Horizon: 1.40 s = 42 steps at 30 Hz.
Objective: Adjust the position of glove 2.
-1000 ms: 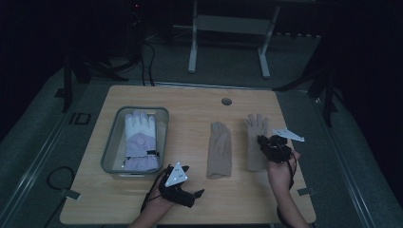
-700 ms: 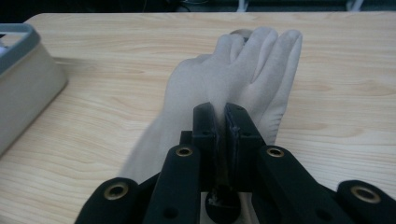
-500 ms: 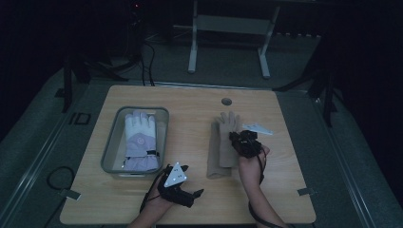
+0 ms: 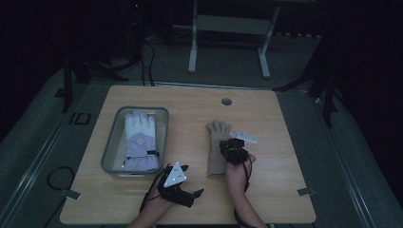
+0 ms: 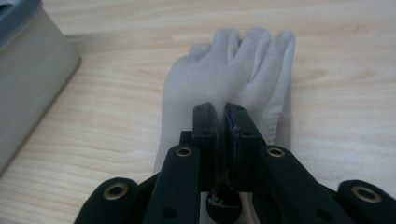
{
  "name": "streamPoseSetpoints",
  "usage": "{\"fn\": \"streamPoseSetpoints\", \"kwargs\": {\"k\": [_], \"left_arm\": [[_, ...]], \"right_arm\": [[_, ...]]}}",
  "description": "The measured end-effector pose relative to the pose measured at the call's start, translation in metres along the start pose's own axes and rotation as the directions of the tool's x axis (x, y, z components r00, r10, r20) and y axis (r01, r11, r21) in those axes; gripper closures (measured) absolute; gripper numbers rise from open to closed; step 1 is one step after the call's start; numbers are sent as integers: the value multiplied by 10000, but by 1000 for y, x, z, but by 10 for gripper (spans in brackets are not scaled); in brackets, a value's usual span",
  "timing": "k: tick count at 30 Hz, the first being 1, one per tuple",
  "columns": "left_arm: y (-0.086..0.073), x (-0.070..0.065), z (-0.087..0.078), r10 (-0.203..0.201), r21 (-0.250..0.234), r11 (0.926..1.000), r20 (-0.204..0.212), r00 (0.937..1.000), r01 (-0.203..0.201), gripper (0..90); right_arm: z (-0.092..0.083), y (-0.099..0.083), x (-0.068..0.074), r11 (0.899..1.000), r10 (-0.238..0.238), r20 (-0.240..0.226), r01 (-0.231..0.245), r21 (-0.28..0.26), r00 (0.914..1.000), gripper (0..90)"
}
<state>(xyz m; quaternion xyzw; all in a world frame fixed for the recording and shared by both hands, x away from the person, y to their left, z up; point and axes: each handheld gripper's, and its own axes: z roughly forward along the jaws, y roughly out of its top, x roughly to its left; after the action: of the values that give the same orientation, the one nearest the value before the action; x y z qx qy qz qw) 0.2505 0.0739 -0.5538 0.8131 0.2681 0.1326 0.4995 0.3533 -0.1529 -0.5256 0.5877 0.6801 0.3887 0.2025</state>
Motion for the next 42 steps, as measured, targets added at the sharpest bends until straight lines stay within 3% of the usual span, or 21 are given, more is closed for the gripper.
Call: {"fn": "streamPoseSetpoints", "kwargs": {"k": [3, 14, 21, 22, 23, 24, 26, 28, 29, 34, 36, 38, 40, 42], "left_arm": [[0, 0, 1, -22, 10, 10000, 21, 10000, 22, 20], [0, -1, 3, -13, 5, 10000, 137, 9999, 13, 20], [0, -1, 2, 18, -219, 9998, 188, 9998, -13, 21], [0, -1, 2, 18, -219, 9998, 188, 9998, -13, 21], [0, 0, 3, -5, -216, 9998, 197, 9998, 10, 22], [0, 0, 3, -10, -201, 9998, 200, 9998, 14, 22], [0, 0, 3, -8, -170, 9999, 193, 9998, 12, 22], [0, 0, 4, -56, -131, 9999, 198, 9998, 59, 23], [1, 0, 4, -107, -50, 9999, 132, 9999, 108, 39], [3, 1, 4, -337, -10, 9994, 211, 9992, 338, 40], [3, 1, 4, -362, -34, 9993, 180, 9992, 363, 40], [4, 2, 4, -321, 39, 9995, 110, 9994, 321, 41], [6, 3, 4, -354, 51, 9994, 114, 9993, 354, 41], [8, 5, 6, -408, 166, 9990, 199, 9990, 405, 41]], "right_arm": [[6, -7, -4, 9998, 29, 177, -33, 192, 9998, 806], [16, -16, -5, 9977, -333, 32, 331, 597, 9994, 691], [10, -10, -9, 9957, -668, -354, 688, 618, 9971, 436], [10, -10, -9, 9957, -668, -354, 688, 618, 9971, 436], [6, -7, -11, 9938, -817, -732, 868, 694, 9940, 344], [5, -6, -12, 9933, -854, -831, 914, 711, 9929, 309], [3, -4, -14, 9877, -1201, -1394, 1324, 827, 9829, 210], [1, -2, -16, 9863, -1267, -1632, 1418, 847, 9784, 200], [-2, -2, -20, 9844, -1299, -2044, 1508, 902, 9702, 166], [-5, -2, -27, 9775, -1621, -2134, 1864, 990, 9634, 138], [-9, -2, -33, 9722, -1979, -2465, 2221, 740, 9487, 155], [-11, -1, -36, 9598, -2523, -2480, 2744, 584, 9353, 165], [-14, 0, -38, 9389, -3206, -2378, 3408, 484, 9169, 150], [-18, 2, -41, 9309, -3421, -2519, 3630, 405, 9053, 141]]}}
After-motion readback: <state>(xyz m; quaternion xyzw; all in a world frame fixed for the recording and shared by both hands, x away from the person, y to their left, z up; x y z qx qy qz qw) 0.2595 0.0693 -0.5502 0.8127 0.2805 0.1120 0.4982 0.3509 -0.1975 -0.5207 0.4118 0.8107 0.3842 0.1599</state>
